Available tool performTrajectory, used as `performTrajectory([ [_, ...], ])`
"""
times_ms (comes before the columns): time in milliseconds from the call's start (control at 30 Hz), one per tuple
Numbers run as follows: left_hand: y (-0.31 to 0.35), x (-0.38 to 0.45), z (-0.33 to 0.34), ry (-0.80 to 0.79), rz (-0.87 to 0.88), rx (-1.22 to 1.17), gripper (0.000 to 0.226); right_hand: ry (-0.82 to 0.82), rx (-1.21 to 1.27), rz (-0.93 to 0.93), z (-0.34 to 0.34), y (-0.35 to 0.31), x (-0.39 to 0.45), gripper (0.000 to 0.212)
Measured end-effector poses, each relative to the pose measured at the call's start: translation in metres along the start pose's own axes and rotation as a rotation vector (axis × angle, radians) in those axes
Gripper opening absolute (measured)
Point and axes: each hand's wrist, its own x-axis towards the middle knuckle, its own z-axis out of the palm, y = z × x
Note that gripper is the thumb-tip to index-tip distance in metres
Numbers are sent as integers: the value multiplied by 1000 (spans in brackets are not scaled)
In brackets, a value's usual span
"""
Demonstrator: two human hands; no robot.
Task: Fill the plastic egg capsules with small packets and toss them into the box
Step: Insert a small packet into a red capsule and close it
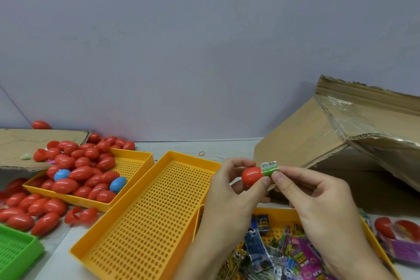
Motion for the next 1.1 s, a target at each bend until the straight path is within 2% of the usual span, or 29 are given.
performTrajectory([
  [167,-1,1,1,6,25,1,25,19,13,-30,0,-2,-1,9],
  [533,-1,-1,0,-43,52,72,35,54,64,-75,1,-5,-1,9],
  [633,-1,-1,0,-50,55,77,34,57,46,-79,0,-5,0,7],
  [733,0,-1,0,-58,55,58,32,59,33,-89,0,-7,-1,16],
  [867,3,-3,1,-62,47,10,17,71,87,-97,1,-9,-1,16],
  [1100,5,-3,2,-57,46,17,17,70,99,-67,-1,-8,-1,10],
])
